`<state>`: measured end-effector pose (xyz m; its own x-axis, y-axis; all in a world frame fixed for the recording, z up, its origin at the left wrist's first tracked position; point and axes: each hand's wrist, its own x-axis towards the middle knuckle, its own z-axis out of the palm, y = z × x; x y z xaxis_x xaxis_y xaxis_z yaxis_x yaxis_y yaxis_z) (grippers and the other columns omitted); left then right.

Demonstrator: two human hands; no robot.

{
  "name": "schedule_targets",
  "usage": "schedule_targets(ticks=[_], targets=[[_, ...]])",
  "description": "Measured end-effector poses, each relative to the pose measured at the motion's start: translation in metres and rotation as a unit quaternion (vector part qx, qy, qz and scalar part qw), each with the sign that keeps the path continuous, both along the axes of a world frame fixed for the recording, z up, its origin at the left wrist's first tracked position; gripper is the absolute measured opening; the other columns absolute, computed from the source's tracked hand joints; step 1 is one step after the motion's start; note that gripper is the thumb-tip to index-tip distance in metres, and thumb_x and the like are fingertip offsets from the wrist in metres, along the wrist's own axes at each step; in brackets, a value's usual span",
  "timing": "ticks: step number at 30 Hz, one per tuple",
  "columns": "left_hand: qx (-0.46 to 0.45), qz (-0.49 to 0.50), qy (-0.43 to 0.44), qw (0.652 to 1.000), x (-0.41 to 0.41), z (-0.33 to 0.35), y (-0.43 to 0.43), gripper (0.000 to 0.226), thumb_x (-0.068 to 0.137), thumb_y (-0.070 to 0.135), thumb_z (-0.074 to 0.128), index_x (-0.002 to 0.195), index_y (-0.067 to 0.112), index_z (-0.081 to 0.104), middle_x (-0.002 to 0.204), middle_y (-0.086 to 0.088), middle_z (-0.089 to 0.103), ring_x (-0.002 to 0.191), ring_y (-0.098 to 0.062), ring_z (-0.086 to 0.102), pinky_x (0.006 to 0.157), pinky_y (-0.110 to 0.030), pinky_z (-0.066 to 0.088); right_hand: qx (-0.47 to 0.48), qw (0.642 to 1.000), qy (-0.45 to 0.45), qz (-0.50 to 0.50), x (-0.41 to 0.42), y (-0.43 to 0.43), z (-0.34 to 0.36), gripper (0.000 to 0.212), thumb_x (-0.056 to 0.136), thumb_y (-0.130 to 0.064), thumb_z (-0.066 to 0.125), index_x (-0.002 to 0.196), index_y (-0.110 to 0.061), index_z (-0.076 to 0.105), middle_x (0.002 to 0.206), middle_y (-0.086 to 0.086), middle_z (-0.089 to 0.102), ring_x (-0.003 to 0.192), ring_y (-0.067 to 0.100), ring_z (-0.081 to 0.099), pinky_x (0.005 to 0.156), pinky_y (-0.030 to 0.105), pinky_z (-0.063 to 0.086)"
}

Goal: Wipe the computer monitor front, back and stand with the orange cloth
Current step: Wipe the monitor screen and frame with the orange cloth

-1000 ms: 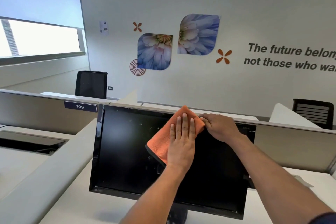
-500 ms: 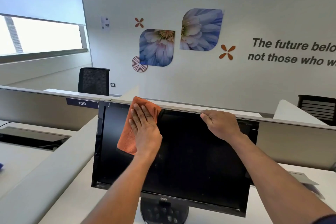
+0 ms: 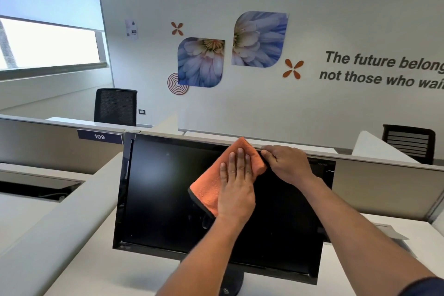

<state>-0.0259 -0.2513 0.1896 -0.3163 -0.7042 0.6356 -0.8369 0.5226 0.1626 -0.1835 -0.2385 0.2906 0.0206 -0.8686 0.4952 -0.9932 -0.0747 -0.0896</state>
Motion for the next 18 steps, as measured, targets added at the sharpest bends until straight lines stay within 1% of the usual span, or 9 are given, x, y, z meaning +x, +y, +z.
schedule_targets(ticks=[2, 3, 5, 6, 8, 10, 12, 15, 18], targets=[[0.029, 0.017, 0.033, 0.999, 0.021, 0.001, -0.009, 0.084, 0.085, 0.019, 0.04, 0.152, 0.003, -0.008, 0.16, -0.022, -0.005, 0.148, -0.036, -0.006, 0.116, -0.054, -0.001, 0.013, 1.0, 0.0, -0.005, 0.003, -0.002, 0.001, 0.033, 0.099, -0.049, 0.034, 0.108, -0.038, 0.064, 0.104, -0.013, 0.071, 0.103, 0.018, 0.063, 0.077, 0.034, 0.044], [0.044, 0.03, 0.05, 0.997, 0.034, 0.002, -0.013, 0.088, 0.085, 0.021, 0.042, 0.151, 0.005, -0.014, 0.159, -0.021, -0.008, 0.148, -0.035, -0.011, 0.116, -0.053, -0.004, 0.017, 1.0, 0.002, -0.006, 0.004, -0.003, 0.001, 0.033, 0.099, -0.048, 0.033, 0.105, -0.036, 0.063, 0.1, -0.014, 0.071, 0.1, 0.018, 0.063, 0.076, 0.034, 0.044], [0.076, 0.049, 0.077, 0.993, 0.063, 0.006, -0.022, 0.09, 0.085, 0.018, 0.038, 0.146, 0.01, -0.027, 0.155, -0.017, -0.026, 0.143, -0.031, -0.029, 0.117, -0.05, -0.014, 0.019, 1.0, 0.0, -0.007, 0.004, -0.002, 0.0, 0.035, 0.099, -0.048, 0.03, 0.099, -0.033, 0.062, 0.091, -0.013, 0.07, 0.093, 0.017, 0.063, 0.073, 0.034, 0.046], [0.096, 0.06, 0.094, 0.989, 0.079, 0.008, -0.026, 0.089, 0.084, 0.016, 0.036, 0.144, 0.01, -0.03, 0.153, -0.015, -0.032, 0.14, -0.029, -0.034, 0.117, -0.049, -0.016, 0.016, 1.0, -0.002, -0.008, 0.002, -0.002, -0.001, 0.036, 0.099, -0.049, 0.029, 0.098, -0.032, 0.062, 0.088, -0.013, 0.069, 0.09, 0.016, 0.063, 0.073, 0.034, 0.046], [0.106, 0.095, 0.144, 0.979, 0.11, 0.011, -0.031, 0.089, 0.088, 0.016, 0.04, 0.146, 0.007, -0.027, 0.153, -0.015, -0.033, 0.141, -0.029, -0.032, 0.117, -0.047, -0.017, 0.01, 1.0, -0.001, -0.008, 0.001, 0.0, -0.002, 0.038, 0.099, -0.048, 0.028, 0.096, -0.03, 0.061, 0.084, -0.013, 0.069, 0.085, 0.014, 0.062, 0.071, 0.033, 0.046], [0.112, 0.121, 0.185, 0.969, 0.134, 0.013, -0.032, 0.085, 0.097, 0.026, 0.042, 0.148, 0.008, -0.023, 0.155, -0.014, -0.028, 0.143, -0.028, -0.027, 0.117, -0.045, -0.016, 0.006, 1.0, -0.001, -0.005, 0.003, 0.001, -0.001, 0.037, 0.099, -0.047, 0.029, 0.084, -0.031, 0.058, 0.073, -0.013, 0.064, 0.076, 0.012, 0.059, 0.064, 0.03, 0.043], [0.118, 0.119, 0.212, 0.963, 0.144, 0.013, -0.033, 0.078, 0.101, 0.036, 0.038, 0.149, 0.012, -0.019, 0.158, -0.012, -0.023, 0.144, -0.024, -0.024, 0.118, -0.043, -0.015, 0.005, 1.0, -0.004, -0.005, 0.006, 0.001, 0.001, 0.036, 0.1, -0.046, 0.03, 0.073, -0.032, 0.05, 0.062, -0.011, 0.056, 0.068, 0.01, 0.055, 0.058, 0.03, 0.037], [0.099, 0.105, 0.259, 0.955, 0.137, 0.015, -0.034, 0.068, 0.103, 0.036, 0.034, 0.147, 0.017, -0.014, 0.16, -0.008, -0.017, 0.145, -0.02, -0.021, 0.119, -0.042, -0.012, 0.0, 1.0, 0.002, -0.013, 0.007, 0.0, 0.0, 0.037, 0.099, -0.046, 0.03, 0.077, -0.026, 0.052, 0.063, -0.01, 0.057, 0.067, 0.011, 0.055, 0.06, 0.03, 0.039], [0.077, 0.089, 0.285, 0.951, 0.113, 0.009, -0.033, 0.066, 0.103, 0.034, 0.034, 0.149, 0.015, -0.009, 0.159, -0.007, -0.014, 0.146, -0.024, -0.018, 0.12, -0.045, -0.009, -0.009, 1.0, 0.008, -0.015, 0.005, 0.001, -0.002, 0.036, 0.1, -0.046, 0.03, 0.081, -0.026, 0.055, 0.066, -0.01, 0.06, 0.07, 0.013, 0.056, 0.059, 0.03, 0.036]])
